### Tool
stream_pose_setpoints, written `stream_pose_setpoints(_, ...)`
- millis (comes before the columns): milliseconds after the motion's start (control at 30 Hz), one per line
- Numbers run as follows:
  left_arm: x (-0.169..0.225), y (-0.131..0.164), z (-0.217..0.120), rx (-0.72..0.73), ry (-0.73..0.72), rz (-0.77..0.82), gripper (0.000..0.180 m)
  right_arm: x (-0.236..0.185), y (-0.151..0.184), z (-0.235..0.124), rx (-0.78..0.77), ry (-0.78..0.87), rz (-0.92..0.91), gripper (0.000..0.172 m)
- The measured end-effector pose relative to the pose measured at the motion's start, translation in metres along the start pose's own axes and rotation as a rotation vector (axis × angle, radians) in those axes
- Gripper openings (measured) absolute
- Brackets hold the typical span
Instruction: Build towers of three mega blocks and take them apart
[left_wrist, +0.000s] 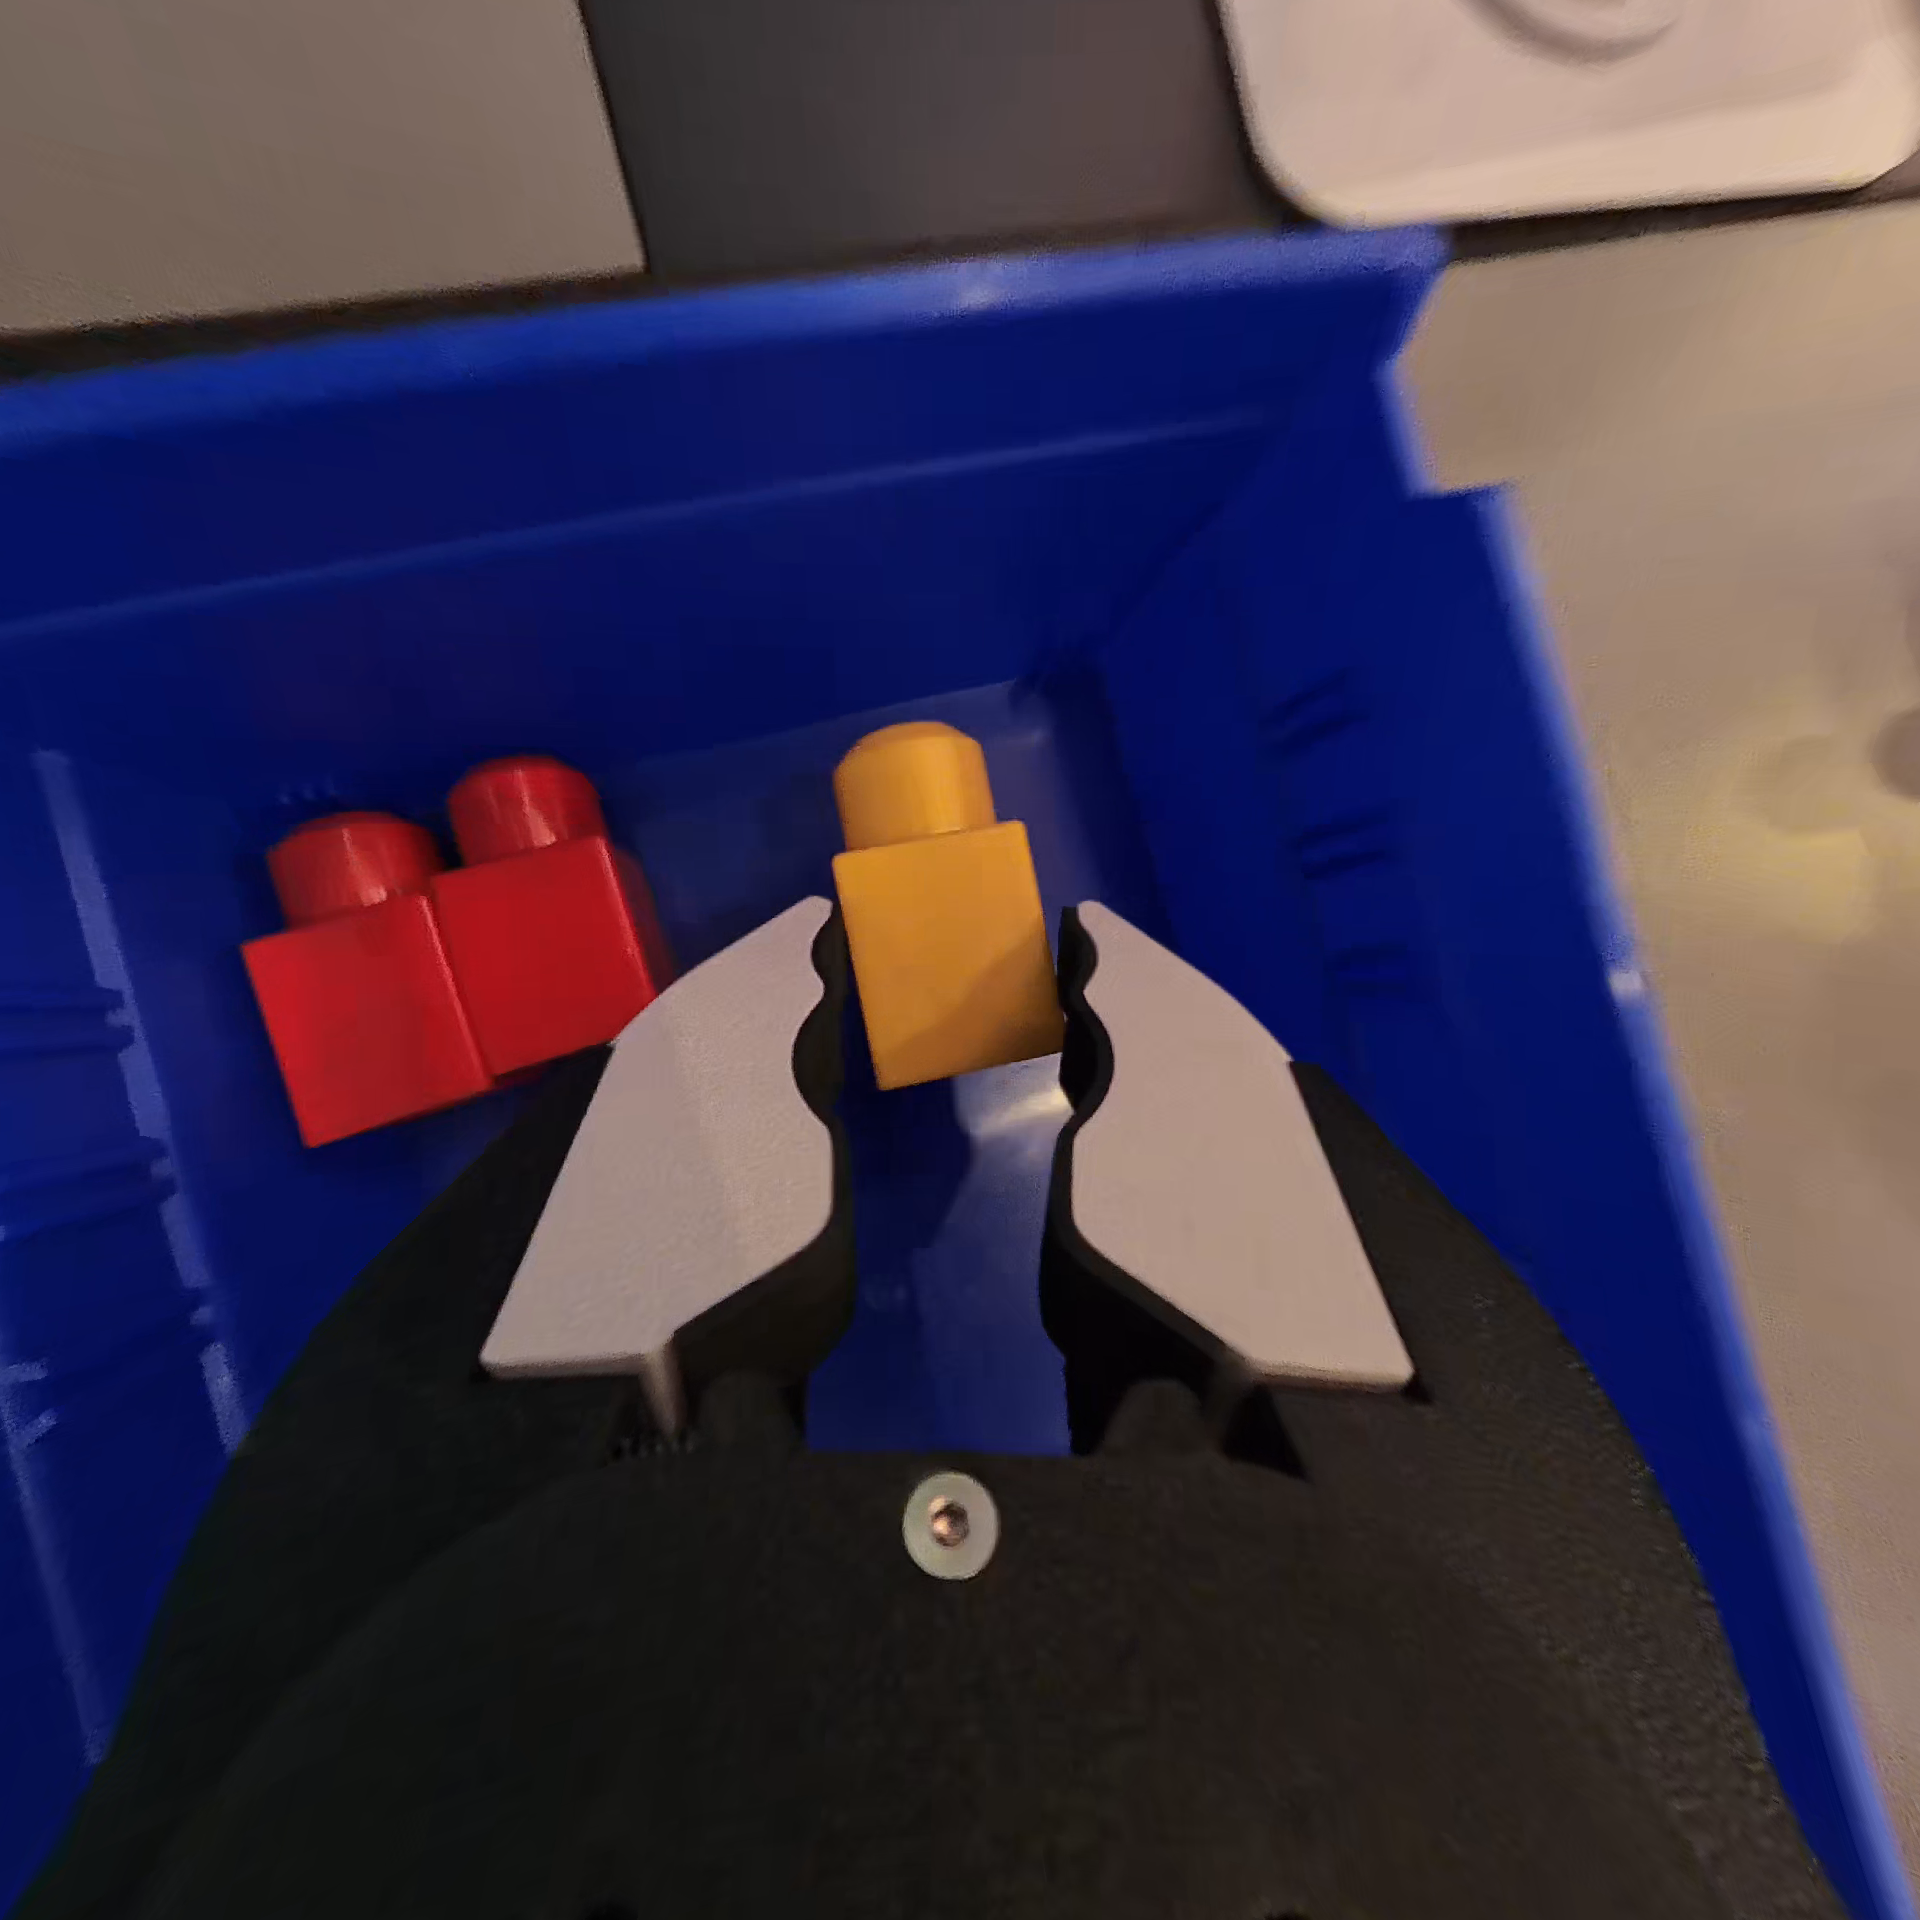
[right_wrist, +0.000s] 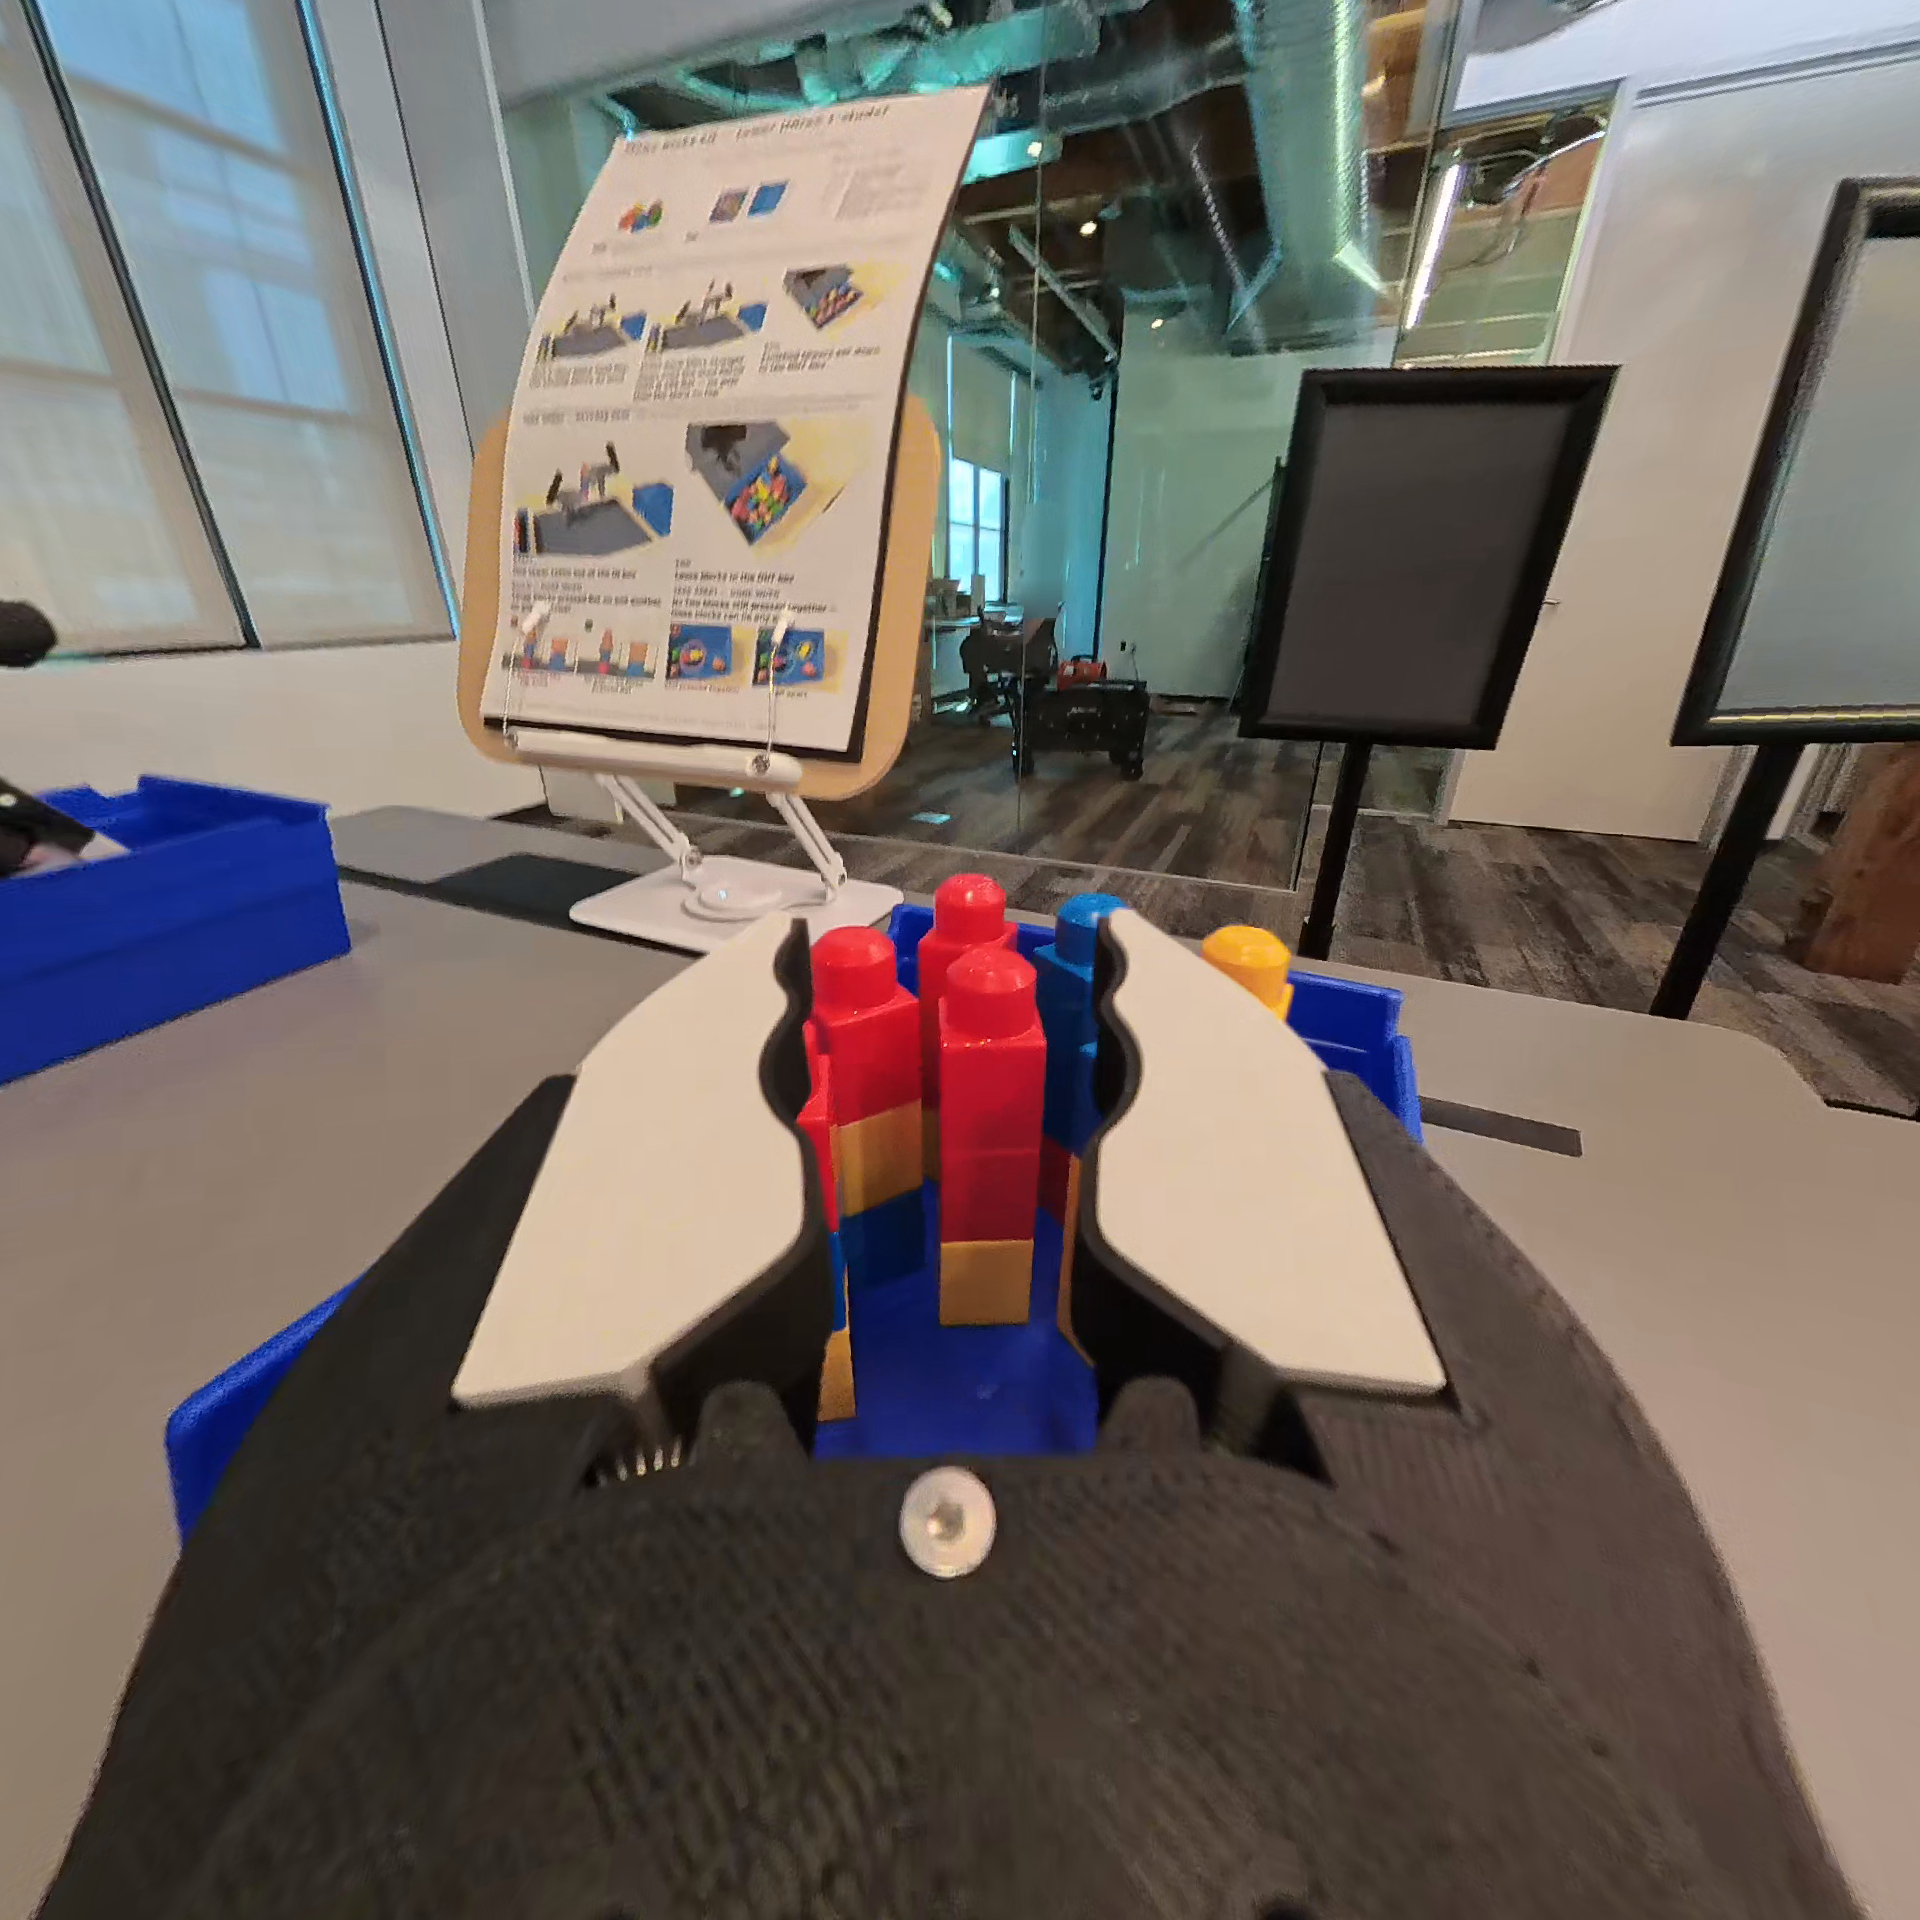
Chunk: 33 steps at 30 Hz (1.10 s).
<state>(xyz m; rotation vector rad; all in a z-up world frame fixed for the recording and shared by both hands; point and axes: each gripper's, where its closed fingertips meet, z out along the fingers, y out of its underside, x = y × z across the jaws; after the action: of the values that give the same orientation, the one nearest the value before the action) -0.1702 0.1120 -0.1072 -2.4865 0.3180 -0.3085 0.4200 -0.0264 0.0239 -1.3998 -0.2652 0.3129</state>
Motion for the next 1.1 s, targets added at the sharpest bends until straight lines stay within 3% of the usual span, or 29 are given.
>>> stream_pose_setpoints(33, 0.004, -0.006, -0.009, 0.032, 0.034, -0.005, 0.039, 0.002, -0.002, -0.002, 0.014, 0.005, 0.016, 0.052)
stream_pose_setpoints(200, 0.043, -0.036, -0.069, 0.225, 0.276, 0.015, 0.039, 0.002, -0.011, -0.006, 0.065, -0.003, 0.055, 0.049)
stream_pose_setpoints(367, 0.131, -0.052, -0.137, 0.394, 0.673, 0.201, 0.039, -0.022, -0.028, -0.005, 0.089, -0.044, 0.003, 0.044)
stream_pose_setpoints(500, 0.206, -0.042, -0.177, 0.463, 0.938, 0.422, 0.039, -0.121, -0.066, 0.005, 0.129, -0.297, -0.038, 0.041)
stream_pose_setpoints(633, 0.261, -0.029, -0.200, 0.483, 1.130, 0.536, 0.038, -0.256, -0.084, 0.029, 0.092, -0.760, 0.020, 0.048)
stream_pose_setpoints(700, 0.280, -0.018, -0.205, 0.461, 1.179, 0.592, 0.038, -0.300, -0.077, 0.048, 0.002, -0.895, 0.050, 0.054)
stream_pose_setpoints(767, 0.291, -0.011, -0.205, 0.458, 1.169, 0.648, 0.038, -0.324, -0.073, 0.071, -0.031, -0.930, 0.050, 0.059)
stream_pose_setpoints(967, 0.302, -0.002, -0.204, 0.440, 1.177, 0.701, 0.038, -0.353, -0.072, 0.106, -0.083, -1.077, 0.254, 0.062)
stream_pose_setpoints(1033, 0.304, 0.001, -0.200, 0.418, 1.187, 0.710, 0.038, -0.358, -0.069, 0.104, -0.092, -1.152, 0.333, 0.051)
stream_pose_setpoints(1067, 0.304, 0.003, -0.196, 0.401, 1.182, 0.715, 0.038, -0.360, -0.067, 0.099, -0.082, -1.202, 0.355, 0.032)
stream_pose_setpoints(1100, 0.305, 0.006, -0.194, 0.383, 1.188, 0.719, 0.039, -0.359, -0.064, 0.099, -0.075, -1.209, 0.373, 0.032)
